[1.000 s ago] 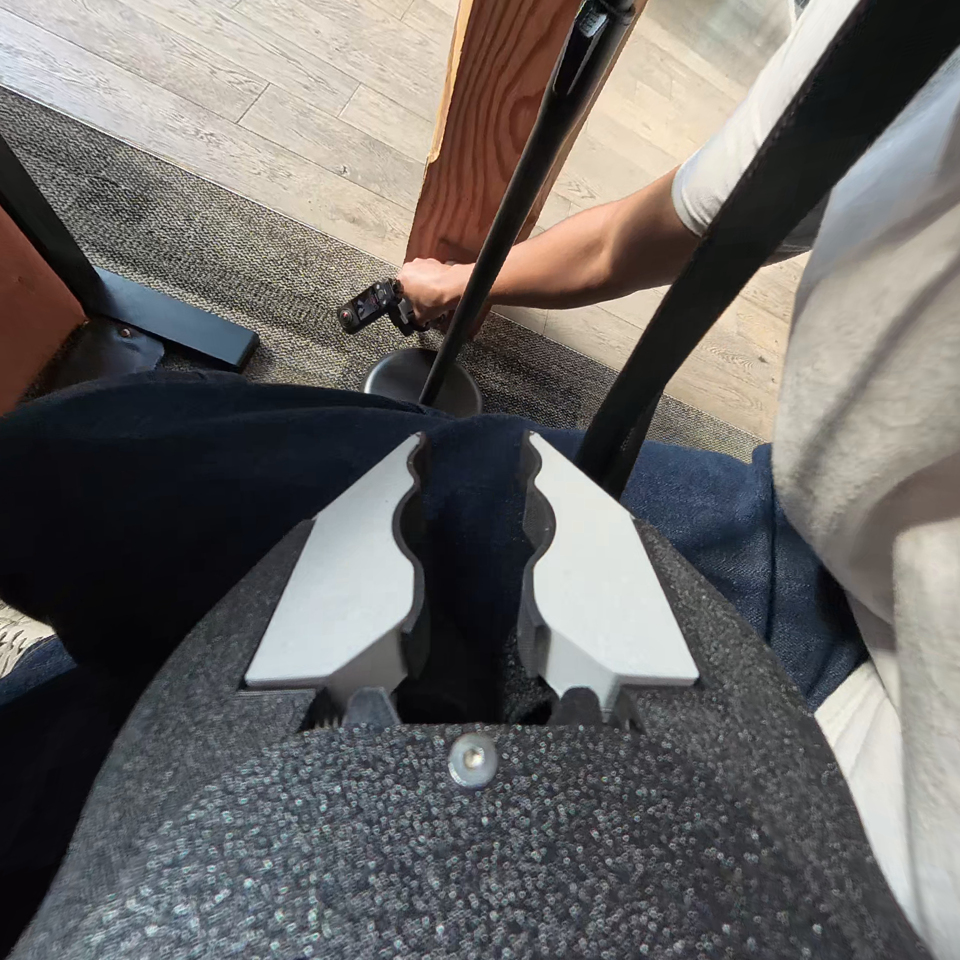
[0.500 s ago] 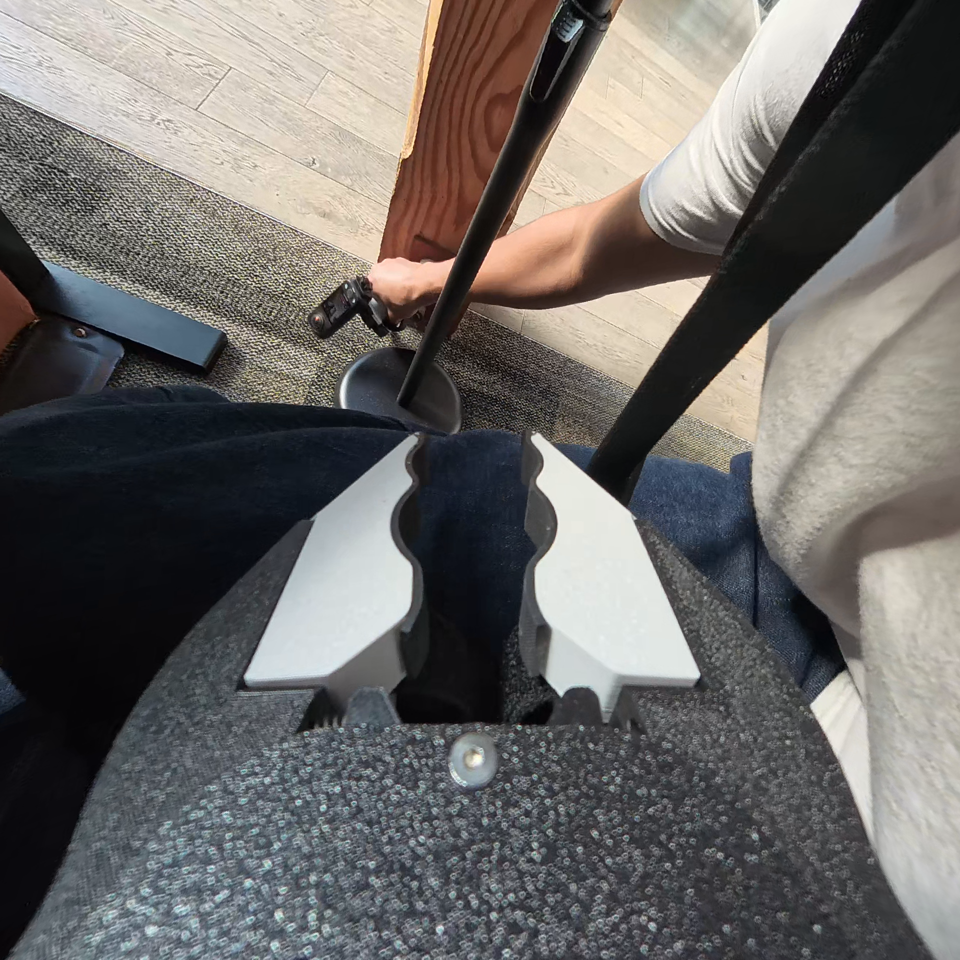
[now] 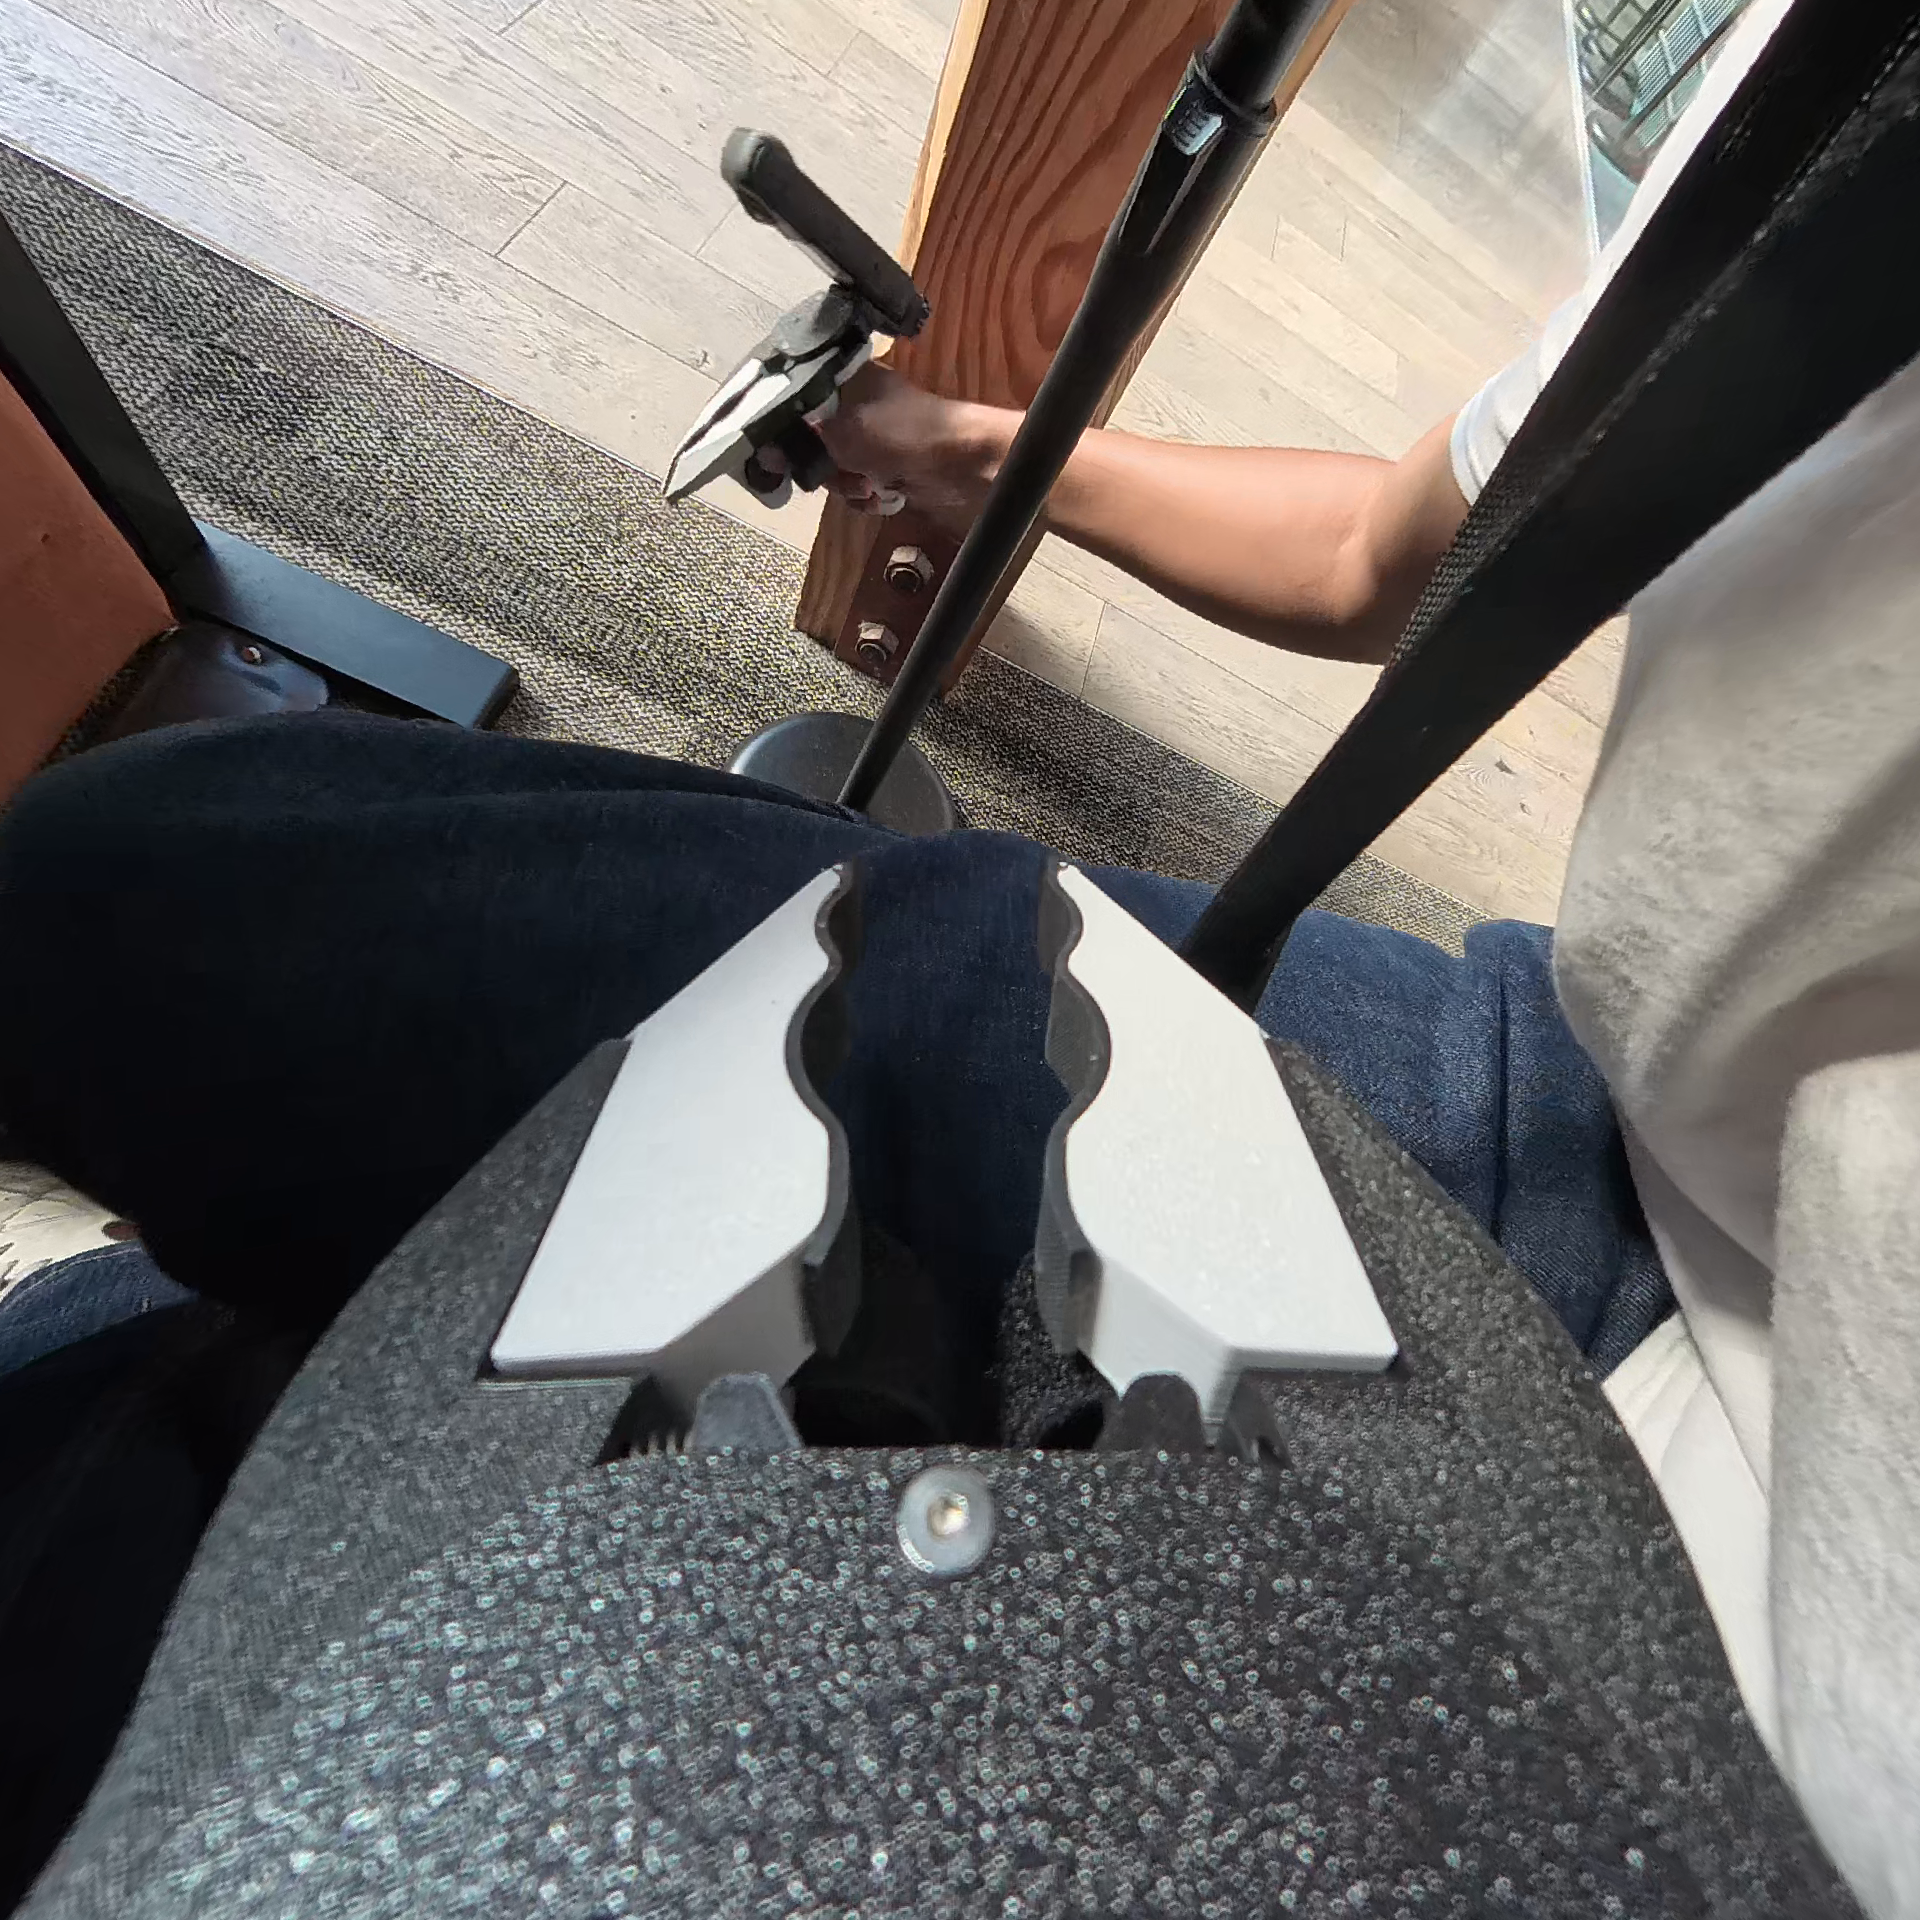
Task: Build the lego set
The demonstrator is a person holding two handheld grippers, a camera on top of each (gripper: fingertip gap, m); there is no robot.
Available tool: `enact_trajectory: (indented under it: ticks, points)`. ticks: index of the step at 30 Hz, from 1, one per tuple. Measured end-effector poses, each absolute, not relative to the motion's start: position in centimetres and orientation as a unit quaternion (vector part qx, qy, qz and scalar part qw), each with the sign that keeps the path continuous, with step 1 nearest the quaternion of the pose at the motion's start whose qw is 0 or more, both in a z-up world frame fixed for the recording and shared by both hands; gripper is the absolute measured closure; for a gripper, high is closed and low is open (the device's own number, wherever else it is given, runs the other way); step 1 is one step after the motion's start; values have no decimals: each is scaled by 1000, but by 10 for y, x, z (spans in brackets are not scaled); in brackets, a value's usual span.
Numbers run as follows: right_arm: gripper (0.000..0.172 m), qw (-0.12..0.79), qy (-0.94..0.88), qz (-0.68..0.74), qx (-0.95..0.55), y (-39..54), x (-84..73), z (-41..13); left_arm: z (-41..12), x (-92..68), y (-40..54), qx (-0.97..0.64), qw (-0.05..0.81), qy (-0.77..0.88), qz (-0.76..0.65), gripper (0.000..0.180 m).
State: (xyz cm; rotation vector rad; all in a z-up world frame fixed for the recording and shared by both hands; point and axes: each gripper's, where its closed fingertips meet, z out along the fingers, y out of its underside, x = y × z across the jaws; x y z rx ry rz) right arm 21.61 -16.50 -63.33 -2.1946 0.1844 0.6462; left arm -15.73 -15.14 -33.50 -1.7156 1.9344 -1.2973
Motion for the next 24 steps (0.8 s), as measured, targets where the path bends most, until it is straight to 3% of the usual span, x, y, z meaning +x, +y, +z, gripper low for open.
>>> enact_trajectory:
  ticks: [1, 5, 12, 16, 20, 24]
  points:
    - [168, 441, 88, 270, -851, -167, 212, -616, -333, -159, -151, -589, 128, 662, -445, 149]
    - [168, 533, 150, 315, -771, -193, 193, -559, -321, -168, -146, -592, 150, 656, -443, 149]
    - [168, 571, 313, 163, -742, -315, 168, -526, -293, -201, -151, -588, 188, 642, -454, 150]
    - [168, 505, 432, 45, -746, -406, 112, -550, -271, -224, -153, -574, 220, 644, -455, 150]
    - [168, 416, 478, 51, -772, -466, -7, -575, -234, -244, -139, -563, 232, 641, -468, 148]
    - [167, 407, 323, 19, -854, -466, -88, -514, -198, -269, -97, -528, 252, 678, -446, 146]
